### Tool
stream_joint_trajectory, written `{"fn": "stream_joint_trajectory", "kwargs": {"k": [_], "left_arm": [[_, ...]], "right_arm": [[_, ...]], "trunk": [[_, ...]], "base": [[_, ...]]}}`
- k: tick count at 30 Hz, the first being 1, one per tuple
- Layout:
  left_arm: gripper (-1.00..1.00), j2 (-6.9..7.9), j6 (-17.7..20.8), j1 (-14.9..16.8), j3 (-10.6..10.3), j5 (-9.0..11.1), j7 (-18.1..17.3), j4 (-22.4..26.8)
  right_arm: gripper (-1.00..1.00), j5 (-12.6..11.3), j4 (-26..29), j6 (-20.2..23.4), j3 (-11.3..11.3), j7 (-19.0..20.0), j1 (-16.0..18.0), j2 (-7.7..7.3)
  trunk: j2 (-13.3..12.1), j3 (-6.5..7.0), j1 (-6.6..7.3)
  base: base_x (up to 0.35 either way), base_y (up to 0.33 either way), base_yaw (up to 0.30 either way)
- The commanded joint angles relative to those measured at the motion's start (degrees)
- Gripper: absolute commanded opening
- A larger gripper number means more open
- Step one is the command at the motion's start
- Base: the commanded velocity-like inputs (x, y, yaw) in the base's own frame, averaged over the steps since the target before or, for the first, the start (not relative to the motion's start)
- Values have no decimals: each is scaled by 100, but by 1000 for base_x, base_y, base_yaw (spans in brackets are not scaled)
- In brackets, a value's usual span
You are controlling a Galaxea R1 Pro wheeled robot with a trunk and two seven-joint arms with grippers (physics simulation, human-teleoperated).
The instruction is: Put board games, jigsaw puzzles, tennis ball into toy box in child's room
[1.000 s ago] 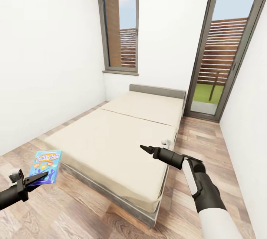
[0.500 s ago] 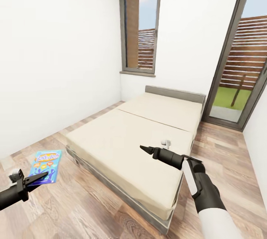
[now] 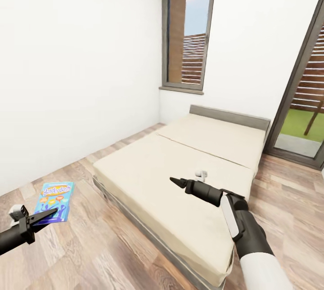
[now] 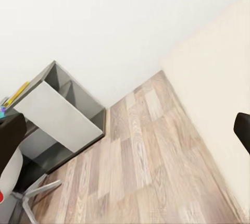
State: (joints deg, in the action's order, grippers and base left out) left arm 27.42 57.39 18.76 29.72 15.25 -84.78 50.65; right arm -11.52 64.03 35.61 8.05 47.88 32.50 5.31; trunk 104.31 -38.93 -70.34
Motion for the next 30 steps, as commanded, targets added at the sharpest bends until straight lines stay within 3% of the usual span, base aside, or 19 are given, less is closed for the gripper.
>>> {"fn": "stream_joint_trajectory", "kwargs": {"k": [1, 30], "left_arm": [[-100, 1, 61, 5, 0, 4, -21, -3], [-100, -8, 46, 5, -13, 5, -13, -3]], "right_arm": [[100, -15, -1, 37, 15, 12, 3, 5], [100, -7, -31, 33, 4, -137, 2, 13]], "trunk": [[3, -6, -3], [3, -6, -3]], "base": [[315, 139, 179], [258, 236, 285]]}}
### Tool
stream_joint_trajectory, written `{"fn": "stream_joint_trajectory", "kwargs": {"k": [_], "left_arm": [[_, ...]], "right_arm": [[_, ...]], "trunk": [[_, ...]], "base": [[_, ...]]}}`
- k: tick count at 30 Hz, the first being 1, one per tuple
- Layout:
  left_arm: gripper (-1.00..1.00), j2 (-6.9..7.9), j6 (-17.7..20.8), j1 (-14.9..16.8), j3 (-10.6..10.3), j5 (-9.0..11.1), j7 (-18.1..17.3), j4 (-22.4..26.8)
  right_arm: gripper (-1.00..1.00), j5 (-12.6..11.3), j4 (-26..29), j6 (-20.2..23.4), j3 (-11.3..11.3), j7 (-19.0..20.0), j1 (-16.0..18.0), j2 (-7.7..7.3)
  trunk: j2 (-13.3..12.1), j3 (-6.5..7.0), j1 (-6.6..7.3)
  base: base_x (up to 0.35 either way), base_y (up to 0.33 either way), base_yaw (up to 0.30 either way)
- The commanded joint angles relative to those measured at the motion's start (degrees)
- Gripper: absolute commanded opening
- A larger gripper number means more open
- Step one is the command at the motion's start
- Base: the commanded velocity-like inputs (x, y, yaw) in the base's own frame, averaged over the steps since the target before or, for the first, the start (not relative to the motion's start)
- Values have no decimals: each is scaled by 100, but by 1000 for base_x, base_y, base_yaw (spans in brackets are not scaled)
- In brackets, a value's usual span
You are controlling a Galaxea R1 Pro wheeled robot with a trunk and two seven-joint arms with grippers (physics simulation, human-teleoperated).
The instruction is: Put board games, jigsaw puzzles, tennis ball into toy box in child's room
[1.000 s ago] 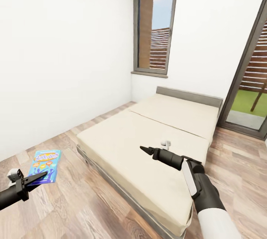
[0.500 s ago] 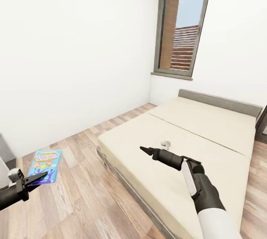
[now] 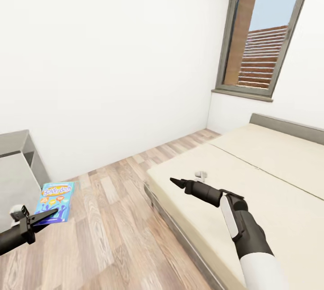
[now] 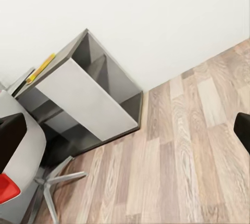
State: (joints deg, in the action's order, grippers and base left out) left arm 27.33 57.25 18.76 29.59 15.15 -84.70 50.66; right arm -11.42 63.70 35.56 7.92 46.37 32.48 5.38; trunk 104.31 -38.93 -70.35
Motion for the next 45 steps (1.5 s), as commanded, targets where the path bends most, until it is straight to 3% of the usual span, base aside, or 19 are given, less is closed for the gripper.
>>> {"fn": "stream_joint_trajectory", "kwargs": {"k": [1, 16, 45], "left_arm": [[-100, -1, 60, 5, 0, 14, -20, -4], [-100, -8, 38, 5, -3, 14, -20, -4], [-100, -9, 32, 5, -6, 14, -20, -4]], "right_arm": [[100, -18, 2, 39, 17, 5, 4, 6], [100, -10, -5, 35, -143, -18, 4, 1], [100, -10, -6, 30, -159, -20, 4, 1]], "trunk": [[3, -6, -2], [3, -6, -2], [3, -6, -2]], "base": [[226, 263, 292], [272, 161, 292], [221, 64, 292]]}}
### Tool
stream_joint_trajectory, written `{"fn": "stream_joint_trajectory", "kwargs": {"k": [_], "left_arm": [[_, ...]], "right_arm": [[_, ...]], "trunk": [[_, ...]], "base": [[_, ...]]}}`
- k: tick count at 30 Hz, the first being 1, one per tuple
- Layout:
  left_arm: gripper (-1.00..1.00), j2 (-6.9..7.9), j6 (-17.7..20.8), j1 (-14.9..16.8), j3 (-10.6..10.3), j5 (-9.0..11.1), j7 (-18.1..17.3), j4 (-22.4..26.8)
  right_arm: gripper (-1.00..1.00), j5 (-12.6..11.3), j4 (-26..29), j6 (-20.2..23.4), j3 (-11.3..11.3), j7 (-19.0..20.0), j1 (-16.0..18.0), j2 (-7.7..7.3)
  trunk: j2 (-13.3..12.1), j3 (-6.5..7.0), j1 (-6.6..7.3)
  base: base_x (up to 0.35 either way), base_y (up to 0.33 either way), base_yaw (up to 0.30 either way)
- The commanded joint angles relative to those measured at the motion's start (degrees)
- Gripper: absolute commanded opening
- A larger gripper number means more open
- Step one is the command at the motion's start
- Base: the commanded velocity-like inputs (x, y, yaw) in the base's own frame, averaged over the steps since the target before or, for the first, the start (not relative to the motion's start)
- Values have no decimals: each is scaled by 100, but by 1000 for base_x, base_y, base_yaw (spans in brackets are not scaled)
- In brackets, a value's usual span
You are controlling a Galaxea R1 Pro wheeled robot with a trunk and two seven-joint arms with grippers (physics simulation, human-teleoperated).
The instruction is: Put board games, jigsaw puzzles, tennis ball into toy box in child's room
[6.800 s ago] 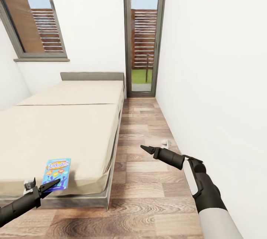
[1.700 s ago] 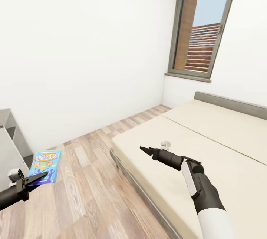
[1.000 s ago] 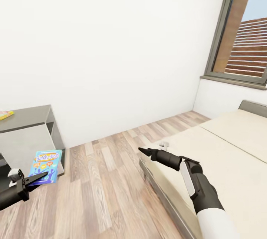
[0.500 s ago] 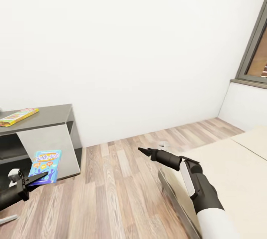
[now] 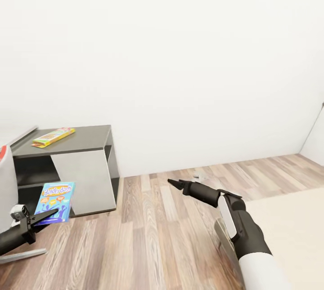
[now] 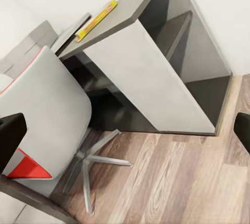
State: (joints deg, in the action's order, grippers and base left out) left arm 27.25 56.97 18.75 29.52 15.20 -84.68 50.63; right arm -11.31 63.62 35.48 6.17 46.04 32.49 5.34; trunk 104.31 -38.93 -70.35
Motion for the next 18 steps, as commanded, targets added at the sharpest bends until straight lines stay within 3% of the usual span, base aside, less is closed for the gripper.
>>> {"fn": "stream_joint_trajectory", "kwargs": {"k": [1, 18], "left_arm": [[-100, -3, 60, 6, 1, 9, -22, -1], [-100, -6, 52, 6, 3, 10, -22, -1]], "right_arm": [[100, -20, 2, 38, 16, 16, 3, 4], [100, -20, 2, 38, 16, 20, 4, 2]], "trunk": [[3, -6, -1], [3, -6, -1]], "base": [[208, 0, 292], [175, 39, 292]]}}
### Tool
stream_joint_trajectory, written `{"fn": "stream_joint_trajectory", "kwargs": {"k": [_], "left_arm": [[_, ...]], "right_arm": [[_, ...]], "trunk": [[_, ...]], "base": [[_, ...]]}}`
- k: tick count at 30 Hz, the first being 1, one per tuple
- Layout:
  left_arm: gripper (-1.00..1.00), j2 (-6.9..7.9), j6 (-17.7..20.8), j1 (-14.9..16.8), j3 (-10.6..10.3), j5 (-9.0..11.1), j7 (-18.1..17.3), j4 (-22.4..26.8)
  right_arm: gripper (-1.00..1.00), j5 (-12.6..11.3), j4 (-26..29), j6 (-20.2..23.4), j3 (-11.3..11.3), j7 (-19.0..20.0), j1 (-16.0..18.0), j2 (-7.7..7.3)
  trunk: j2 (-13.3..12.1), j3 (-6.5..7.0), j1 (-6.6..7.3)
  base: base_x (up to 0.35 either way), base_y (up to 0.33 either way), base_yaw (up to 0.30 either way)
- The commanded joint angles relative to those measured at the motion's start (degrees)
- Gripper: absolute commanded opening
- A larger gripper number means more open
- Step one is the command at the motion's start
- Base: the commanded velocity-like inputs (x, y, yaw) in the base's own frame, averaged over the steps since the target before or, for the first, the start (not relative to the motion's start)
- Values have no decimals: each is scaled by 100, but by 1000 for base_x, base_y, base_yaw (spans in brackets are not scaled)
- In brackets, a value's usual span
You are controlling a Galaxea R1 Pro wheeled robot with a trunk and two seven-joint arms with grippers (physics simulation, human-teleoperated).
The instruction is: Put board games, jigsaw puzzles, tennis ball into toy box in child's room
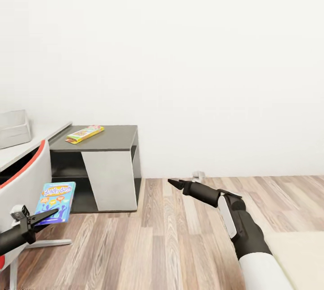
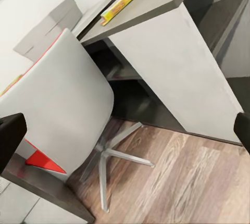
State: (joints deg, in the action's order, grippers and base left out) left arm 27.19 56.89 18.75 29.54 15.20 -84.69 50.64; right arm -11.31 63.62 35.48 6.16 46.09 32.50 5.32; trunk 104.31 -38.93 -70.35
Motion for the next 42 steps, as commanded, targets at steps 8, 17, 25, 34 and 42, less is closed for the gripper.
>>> {"fn": "stream_joint_trajectory", "kwargs": {"k": [8, 17, 25, 34, 42], "left_arm": [[-100, -3, 59, 6, 0, 10, -21, -1], [-100, -5, 10, 6, 19, 7, -23, -1], [-100, -56, 85, 52, 85, 46, -18, 18], [-100, -42, 61, 50, 62, 45, 5, 25], [-100, -13, 74, 50, 56, 45, -17, 137]], "right_arm": [[100, -20, 2, 38, 16, 14, 2, 4], [100, -38, 2, -73, 23, 12, 6, 4], [100, 7, -65, -182, 85, -5, 28, 54], [100, -27, -193, -379, 119, -36, 29, -72], [100, -61, -140, -383, 115, -8, 29, -87]], "trunk": [[3, -6, -2], [3, -6, -2], [-197, 84, 107], [-558, 245, 305], [-878, 389, 480]], "base": [[274, 43, 292], [198, 25, 104], [9, 0, 2], [0, 0, 0], [0, 0, 0]]}}
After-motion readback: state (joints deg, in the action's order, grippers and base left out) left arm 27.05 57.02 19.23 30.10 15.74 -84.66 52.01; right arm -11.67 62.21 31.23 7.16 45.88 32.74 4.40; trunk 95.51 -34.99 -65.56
